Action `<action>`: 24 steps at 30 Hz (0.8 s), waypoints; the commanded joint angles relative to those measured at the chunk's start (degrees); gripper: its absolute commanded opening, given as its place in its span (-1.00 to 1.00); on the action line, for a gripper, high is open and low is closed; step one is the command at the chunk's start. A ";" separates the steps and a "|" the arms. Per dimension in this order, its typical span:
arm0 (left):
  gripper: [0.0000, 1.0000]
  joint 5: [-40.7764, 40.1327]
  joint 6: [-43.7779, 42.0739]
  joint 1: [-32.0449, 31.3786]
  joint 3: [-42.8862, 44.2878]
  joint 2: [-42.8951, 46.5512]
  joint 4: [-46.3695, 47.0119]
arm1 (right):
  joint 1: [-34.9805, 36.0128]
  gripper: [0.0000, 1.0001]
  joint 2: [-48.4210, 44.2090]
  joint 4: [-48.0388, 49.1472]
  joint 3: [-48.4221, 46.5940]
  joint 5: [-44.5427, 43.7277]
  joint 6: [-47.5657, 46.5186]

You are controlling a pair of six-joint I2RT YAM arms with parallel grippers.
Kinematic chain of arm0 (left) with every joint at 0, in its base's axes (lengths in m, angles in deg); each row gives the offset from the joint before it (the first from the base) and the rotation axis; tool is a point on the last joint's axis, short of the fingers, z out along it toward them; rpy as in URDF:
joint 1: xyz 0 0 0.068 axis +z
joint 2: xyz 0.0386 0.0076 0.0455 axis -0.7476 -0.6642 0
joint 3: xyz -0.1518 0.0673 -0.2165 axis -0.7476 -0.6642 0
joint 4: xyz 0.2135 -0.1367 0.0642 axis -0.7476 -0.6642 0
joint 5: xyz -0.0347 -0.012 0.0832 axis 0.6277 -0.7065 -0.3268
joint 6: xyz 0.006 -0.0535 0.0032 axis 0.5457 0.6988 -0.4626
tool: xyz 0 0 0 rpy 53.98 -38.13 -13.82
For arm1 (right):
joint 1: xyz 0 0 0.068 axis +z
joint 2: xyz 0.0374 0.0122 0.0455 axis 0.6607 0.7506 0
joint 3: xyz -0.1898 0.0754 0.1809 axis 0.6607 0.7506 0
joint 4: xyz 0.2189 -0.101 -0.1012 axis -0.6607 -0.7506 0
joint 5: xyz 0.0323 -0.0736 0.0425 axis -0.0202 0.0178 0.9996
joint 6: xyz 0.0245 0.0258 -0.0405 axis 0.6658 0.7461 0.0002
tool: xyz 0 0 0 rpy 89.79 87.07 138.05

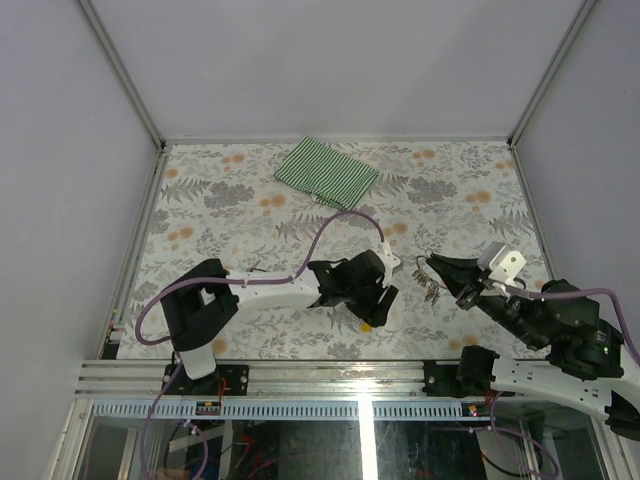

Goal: Put the keys on the keyring

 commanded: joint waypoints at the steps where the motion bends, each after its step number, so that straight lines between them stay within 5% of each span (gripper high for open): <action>1: 0.17 11.13 -7.47 2.80 -0.07 1.60 5.85 | 0.51 -1.00 1.28 2.33 -2.60 0.33 1.70; 14: -0.05 18.54 -13.93 5.79 4.79 -5.49 2.17 | 0.47 -1.00 3.59 3.18 -2.25 0.88 2.13; 24: -0.08 16.02 -15.04 5.76 5.68 -7.57 1.25 | 0.51 -1.00 3.95 3.31 -2.12 1.09 2.02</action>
